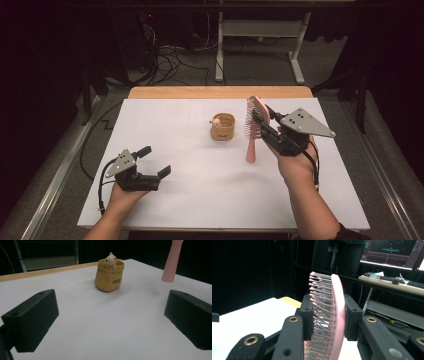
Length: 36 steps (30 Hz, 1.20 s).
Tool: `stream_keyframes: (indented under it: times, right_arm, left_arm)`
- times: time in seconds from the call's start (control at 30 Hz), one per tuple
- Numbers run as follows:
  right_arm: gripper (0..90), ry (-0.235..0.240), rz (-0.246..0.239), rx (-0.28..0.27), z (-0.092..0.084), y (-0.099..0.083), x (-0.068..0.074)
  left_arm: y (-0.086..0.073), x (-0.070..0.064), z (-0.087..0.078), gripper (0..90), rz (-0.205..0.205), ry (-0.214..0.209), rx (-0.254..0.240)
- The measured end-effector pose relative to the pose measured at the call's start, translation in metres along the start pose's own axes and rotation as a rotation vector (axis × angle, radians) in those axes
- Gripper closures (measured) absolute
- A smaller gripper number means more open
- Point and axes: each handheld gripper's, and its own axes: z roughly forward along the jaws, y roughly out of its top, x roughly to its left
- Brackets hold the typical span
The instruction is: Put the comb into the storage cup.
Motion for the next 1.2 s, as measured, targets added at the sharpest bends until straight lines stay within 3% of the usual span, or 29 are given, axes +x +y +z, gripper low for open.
stream_keyframes:
  times: [0.67,1.2]
  right_arm:
    - [68.2,-0.008,-0.013,-0.016,0.012,0.011,0.005]
    - [68.2,-0.030,-0.005,-0.040,0.022,0.022,0.000]
  left_arm:
    - [0.000,0.002,-0.001,0.0,0.016,0.002,-0.003]
    - [-0.001,0.002,0.002,0.0,0.006,-0.012,0.000]
